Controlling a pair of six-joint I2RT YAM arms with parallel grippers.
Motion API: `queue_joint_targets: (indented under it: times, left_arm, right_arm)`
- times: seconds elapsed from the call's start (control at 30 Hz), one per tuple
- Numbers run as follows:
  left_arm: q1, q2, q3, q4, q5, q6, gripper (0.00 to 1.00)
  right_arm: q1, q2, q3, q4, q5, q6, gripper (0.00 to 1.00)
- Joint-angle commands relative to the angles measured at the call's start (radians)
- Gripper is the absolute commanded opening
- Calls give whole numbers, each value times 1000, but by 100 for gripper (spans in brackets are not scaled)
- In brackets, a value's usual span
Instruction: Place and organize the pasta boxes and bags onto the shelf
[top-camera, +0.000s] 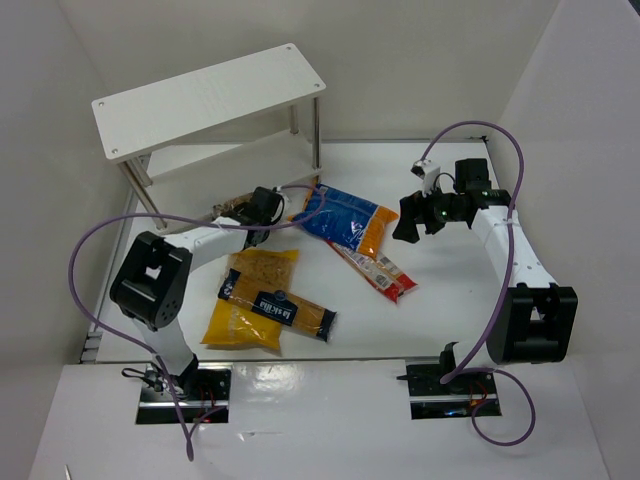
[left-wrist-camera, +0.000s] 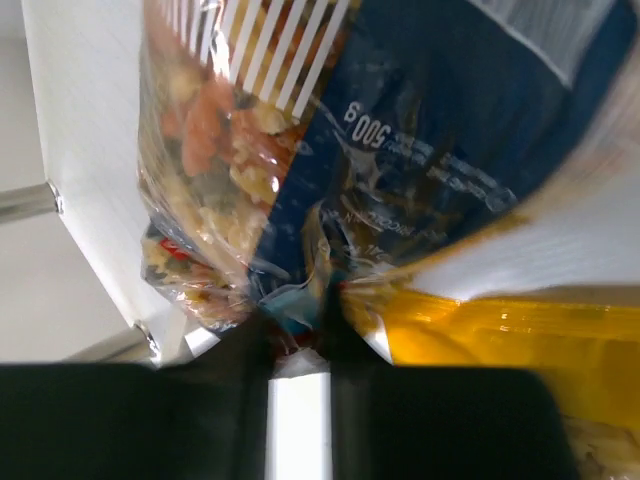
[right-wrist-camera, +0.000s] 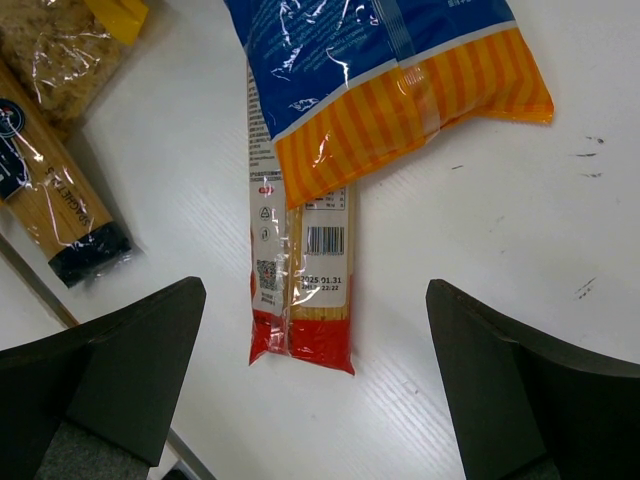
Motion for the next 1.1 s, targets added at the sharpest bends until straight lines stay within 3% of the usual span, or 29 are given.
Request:
queue_joint_targets:
  times: [0.0, 0.13, 0.37, 0.6, 0.77, 1.07]
  left_arm:
    - [27, 85, 30, 8, 43, -20, 0]
    - [27, 65, 40, -42, 97, -30, 0]
    - [-21, -105, 147, -219, 385, -69, 0]
    - [-21, -152, 239, -345, 620, -103, 0]
    - [25, -162, 316, -380, 718, -125, 0]
    - [175, -202, 452, -409, 729, -164, 0]
  right_arm:
    - [-5, -1, 8, 0, -8, -12, 100]
    - [-5, -1, 8, 0, -8, -12, 100]
    - [-5, -1, 8, 0, 1, -12, 100]
    - [-5, -1, 17, 0, 1, -12, 100]
    - [-5, -1, 17, 0, 1, -12, 100]
    - [-5, -28, 8, 0, 1, -12, 100]
